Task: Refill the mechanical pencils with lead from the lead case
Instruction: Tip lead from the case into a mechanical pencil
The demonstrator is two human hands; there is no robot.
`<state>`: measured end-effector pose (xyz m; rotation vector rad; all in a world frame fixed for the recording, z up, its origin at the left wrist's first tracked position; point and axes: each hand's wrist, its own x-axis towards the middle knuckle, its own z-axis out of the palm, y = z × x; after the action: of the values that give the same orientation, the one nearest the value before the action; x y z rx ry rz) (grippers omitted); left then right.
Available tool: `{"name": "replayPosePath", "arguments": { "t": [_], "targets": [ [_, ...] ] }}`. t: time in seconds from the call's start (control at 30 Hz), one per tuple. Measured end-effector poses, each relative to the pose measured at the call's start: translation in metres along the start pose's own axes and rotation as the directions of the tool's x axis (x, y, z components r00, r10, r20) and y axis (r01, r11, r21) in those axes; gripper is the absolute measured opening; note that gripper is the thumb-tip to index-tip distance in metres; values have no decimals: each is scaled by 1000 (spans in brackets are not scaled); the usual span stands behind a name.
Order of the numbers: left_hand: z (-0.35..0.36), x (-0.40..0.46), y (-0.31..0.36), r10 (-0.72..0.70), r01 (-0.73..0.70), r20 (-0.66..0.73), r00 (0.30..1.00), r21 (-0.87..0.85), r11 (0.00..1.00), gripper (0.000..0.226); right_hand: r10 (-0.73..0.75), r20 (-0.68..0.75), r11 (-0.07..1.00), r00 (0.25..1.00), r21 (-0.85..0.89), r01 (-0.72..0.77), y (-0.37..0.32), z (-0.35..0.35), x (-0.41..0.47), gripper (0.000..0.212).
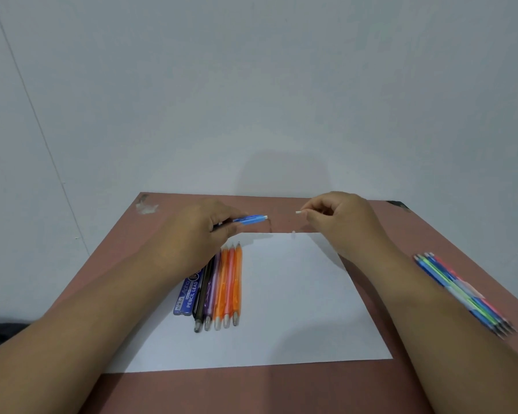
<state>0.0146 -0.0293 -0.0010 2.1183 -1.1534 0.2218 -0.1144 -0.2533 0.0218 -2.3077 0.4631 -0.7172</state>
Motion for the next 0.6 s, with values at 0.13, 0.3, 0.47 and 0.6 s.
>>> {"name": "replayPosePath", "arguments": {
  "t": [0.13, 0.3, 0.47, 0.6],
  "targets": [
    [-2, -1, 0, -3, 3, -7, 1000, -9, 1000, 29, 159, 90, 982, 983, -115, -148, 11, -4, 2, 16],
    [-2, -1, 2, -3, 3, -4, 1000, -19, 1000, 30, 198, 178, 966, 964, -201, -161, 11, -2, -1, 12],
    [-1, -1, 1, 6, -6, -7, 1000, 8, 1000, 29, 217, 169, 962, 961, -202, -182, 11, -2, 0, 9],
    [1, 0, 0, 32, -31, -7, 999, 31, 999, 29, 217, 172, 958, 961, -228, -175, 9, -4, -1, 6]
  ]
}}
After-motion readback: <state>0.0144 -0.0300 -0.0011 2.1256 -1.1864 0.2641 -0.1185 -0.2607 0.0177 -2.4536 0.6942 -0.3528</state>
